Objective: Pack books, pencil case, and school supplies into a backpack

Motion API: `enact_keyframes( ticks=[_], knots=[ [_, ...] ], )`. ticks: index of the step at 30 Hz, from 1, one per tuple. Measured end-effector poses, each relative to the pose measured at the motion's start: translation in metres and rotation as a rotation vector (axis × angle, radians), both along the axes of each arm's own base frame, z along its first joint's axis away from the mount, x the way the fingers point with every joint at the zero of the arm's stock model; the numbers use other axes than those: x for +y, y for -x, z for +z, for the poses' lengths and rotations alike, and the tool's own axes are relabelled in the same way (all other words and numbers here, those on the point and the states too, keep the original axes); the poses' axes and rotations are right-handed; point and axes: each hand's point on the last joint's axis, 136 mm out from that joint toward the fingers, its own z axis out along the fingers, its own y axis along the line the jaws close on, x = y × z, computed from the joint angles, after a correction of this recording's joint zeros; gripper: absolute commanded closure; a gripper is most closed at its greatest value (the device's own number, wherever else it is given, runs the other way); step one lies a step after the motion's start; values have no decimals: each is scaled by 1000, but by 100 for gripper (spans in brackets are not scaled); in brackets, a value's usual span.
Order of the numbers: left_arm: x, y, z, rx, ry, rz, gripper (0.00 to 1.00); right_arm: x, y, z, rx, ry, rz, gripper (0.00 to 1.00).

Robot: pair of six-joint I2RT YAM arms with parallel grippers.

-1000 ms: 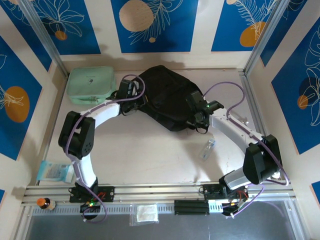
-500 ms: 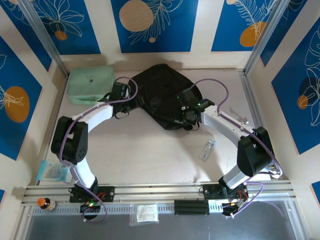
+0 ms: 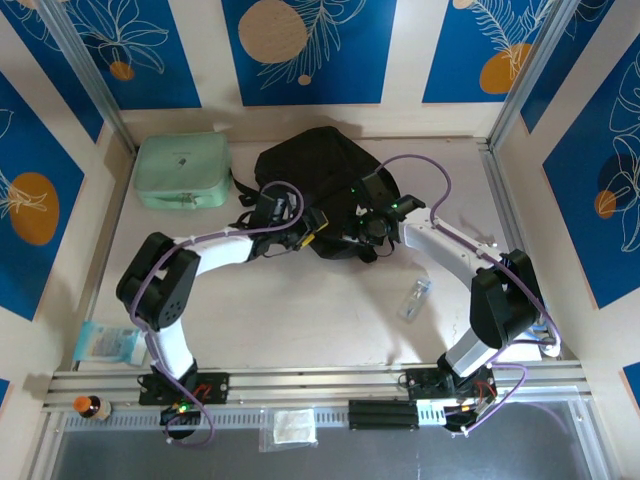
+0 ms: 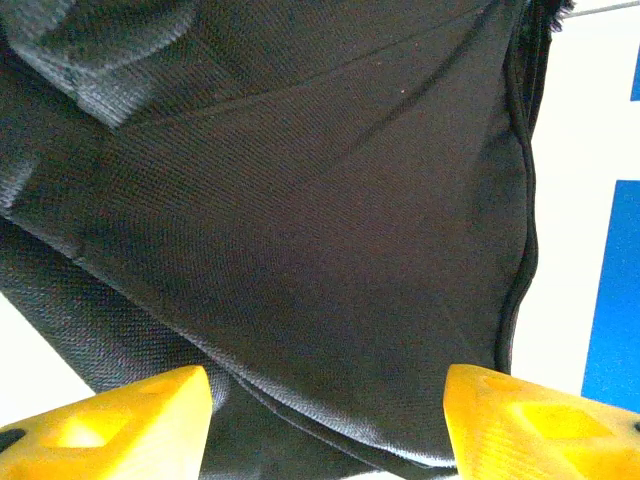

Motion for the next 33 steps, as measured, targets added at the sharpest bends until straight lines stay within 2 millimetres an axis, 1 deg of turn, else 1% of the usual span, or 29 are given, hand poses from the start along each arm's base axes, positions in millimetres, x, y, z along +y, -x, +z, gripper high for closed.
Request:
enact_keyframes(
  ticks=[5, 8, 9, 12, 17, 20, 21, 23, 26, 29, 31, 33],
  knots=[
    [2, 0, -7, 35, 16, 48, 48, 1, 0, 0, 0, -6, -4, 100],
    [8, 4, -18, 63, 3, 75, 51, 2, -1, 1, -2, -10, -8, 100],
    [9, 5, -21, 72, -2, 81, 53, 2, -1, 1, -3, -10, -8, 100],
    [10, 5, -22, 80, 2, 88, 63, 2, -2, 1, -6, -12, -8, 100],
    [4, -3, -24, 68, 2, 82, 78, 2, -2, 2, -7, -13, -8, 100],
    [2, -8, -20, 52, -2, 78, 92, 1, -1, 0, -2, -11, -12, 100],
    [2, -9, -19, 47, -6, 78, 99, 1, 0, -2, 1, -9, -15, 100],
    [2, -10, -18, 40, -14, 75, 100, -2, 1, -5, 4, 2, -21, 100],
    [5, -10, -21, 33, -40, 66, 100, -13, 5, -9, 4, 26, -46, 100],
    [8, -10, -22, 25, -69, 48, 100, -29, 10, -11, 11, 46, -88, 100],
    [11, -12, -23, 15, -88, 41, 100, -42, 11, -13, 20, 59, -128, 100],
    [13, -12, -24, 12, -102, 33, 100, -51, 11, -16, 30, 67, -156, 100]
  ],
)
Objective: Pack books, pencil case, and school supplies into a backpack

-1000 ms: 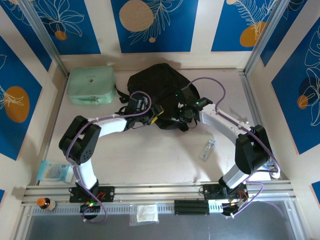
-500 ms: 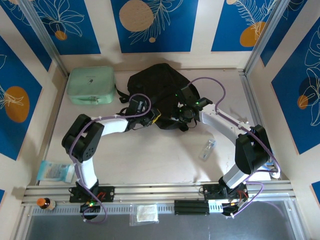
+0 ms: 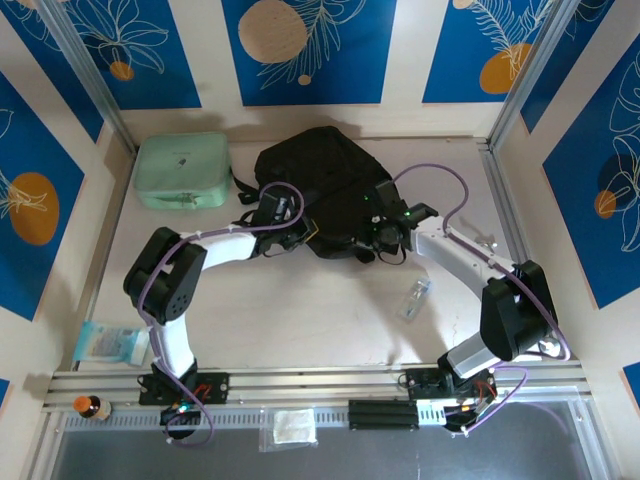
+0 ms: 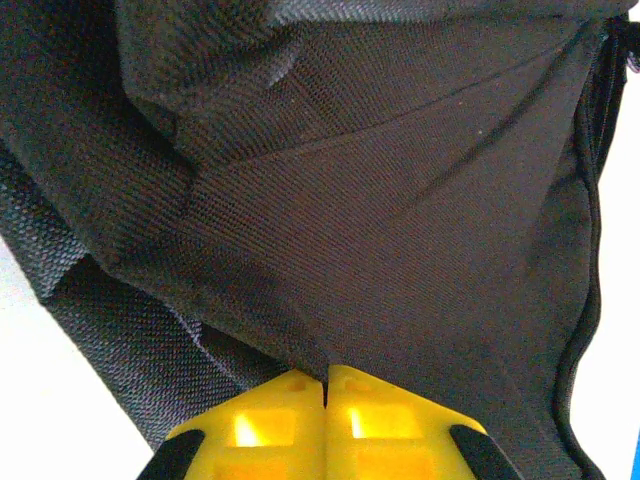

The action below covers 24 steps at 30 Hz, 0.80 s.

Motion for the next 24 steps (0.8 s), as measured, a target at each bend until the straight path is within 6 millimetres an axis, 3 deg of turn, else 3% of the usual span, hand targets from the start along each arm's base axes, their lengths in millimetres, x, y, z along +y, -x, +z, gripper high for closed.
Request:
enact_keyframes(
  ticks=[14, 24],
  knots=[
    [11, -2, -4, -21, -59, -49, 100, -33, -5, -6, 25, 51, -114, 100],
    [7, -7, 16, -71, -120, -166, 100, -47, 2, -13, 37, 117, -169, 100]
  ],
)
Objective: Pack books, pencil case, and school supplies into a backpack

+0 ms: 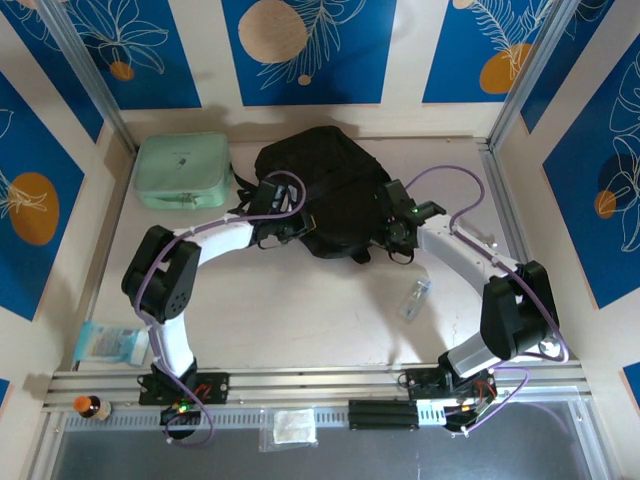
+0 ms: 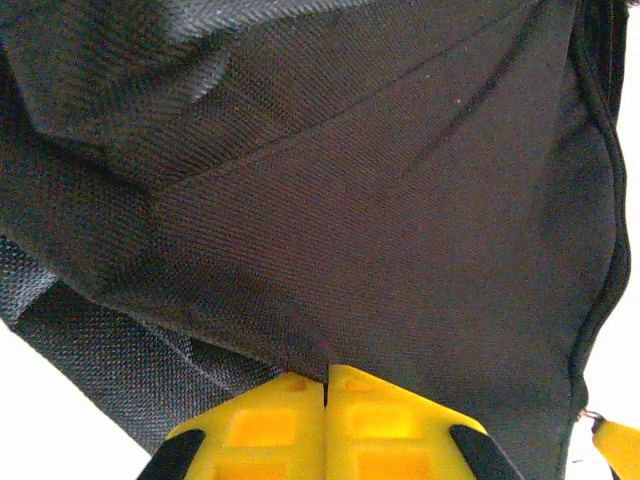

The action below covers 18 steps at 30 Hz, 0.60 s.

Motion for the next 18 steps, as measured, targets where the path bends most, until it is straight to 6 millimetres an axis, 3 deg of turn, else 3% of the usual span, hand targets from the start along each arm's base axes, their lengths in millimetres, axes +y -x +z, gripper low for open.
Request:
enact_keyframes(
  ticks=[4, 8, 14, 18],
  knots=[
    [6, -12, 1, -4, -61, -53, 100, 20, 15, -8, -5, -57, 82, 100],
    [35, -34, -3, 2, -114, -35, 99, 68, 22, 1, -47, -177, 236, 100],
    [92, -58, -9, 0, -195, 56, 71, 148, 27, 10, -64, -302, 457, 100],
    [126, -52, -13, 19, -265, 129, 49, 185, 20, 11, -64, -349, 524, 100]
  ],
)
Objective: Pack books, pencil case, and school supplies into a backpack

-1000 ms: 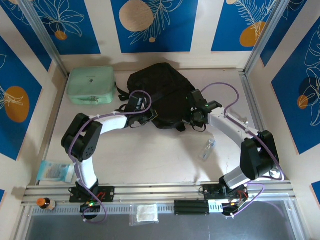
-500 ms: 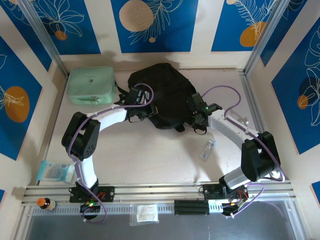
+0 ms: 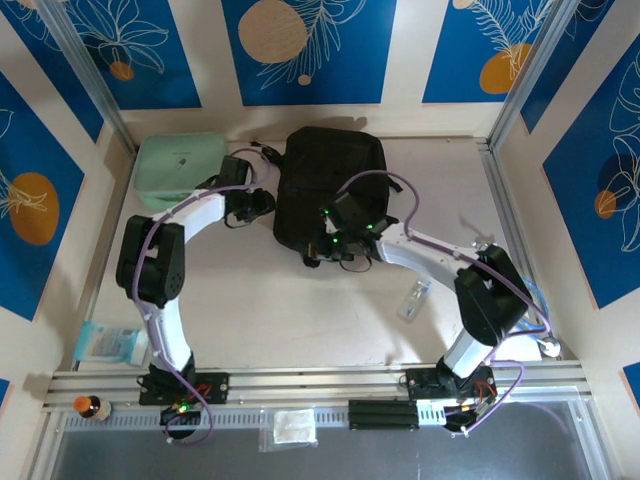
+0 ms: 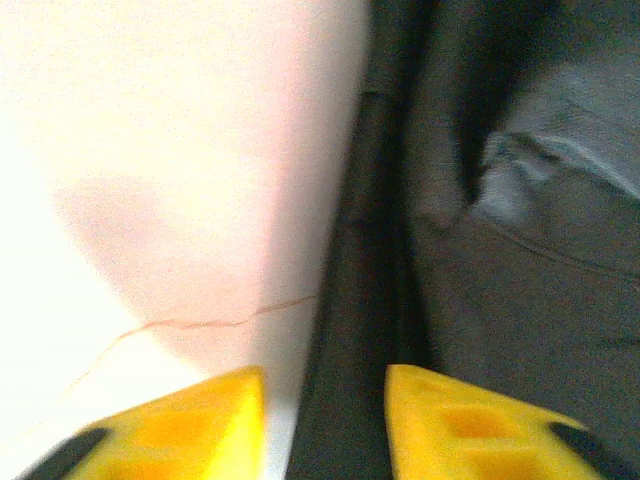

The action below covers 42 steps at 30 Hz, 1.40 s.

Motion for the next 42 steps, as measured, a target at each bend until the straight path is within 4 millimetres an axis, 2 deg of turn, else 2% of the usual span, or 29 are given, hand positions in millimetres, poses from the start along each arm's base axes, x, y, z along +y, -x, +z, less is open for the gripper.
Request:
enact_keyframes(
  ticks=[4, 8, 11, 16, 21, 24, 27, 29, 34, 37, 42],
  knots=[
    [21, 29, 16, 7, -28, 62, 40, 15, -9, 2, -7, -27, 17, 100],
    [21, 58, 37, -9, 43, 111, 38, 16, -10, 3, -10, -29, 16, 100],
    [9, 77, 35, 24, 109, 144, 37, 16, -10, 3, -10, -29, 16, 100],
    [-27, 106, 16, 125, 180, 178, 35, 14, -11, 1, -13, -21, 8, 100],
    [-54, 106, 22, 121, 266, 205, 34, 7, -10, -1, -10, -10, -7, 100],
    [-61, 98, 23, 109, 308, 230, 34, 4, -10, 1, -11, -10, -16, 100],
    [-66, 94, 15, 117, 321, 246, 36, 2, -11, 3, -17, -9, -22, 100],
    [-68, 93, 6, 134, 314, 255, 40, 1, -12, 3, -20, -6, -26, 100],
    [-70, 95, -9, 170, 303, 276, 62, -6, -13, 3, -26, 21, -45, 100],
    [-70, 92, -10, 164, 294, 279, 80, -15, -13, 2, -29, 48, -70, 100],
    [-70, 86, -5, 136, 279, 271, 99, -41, -10, -3, -32, 117, -135, 100]
  ],
)
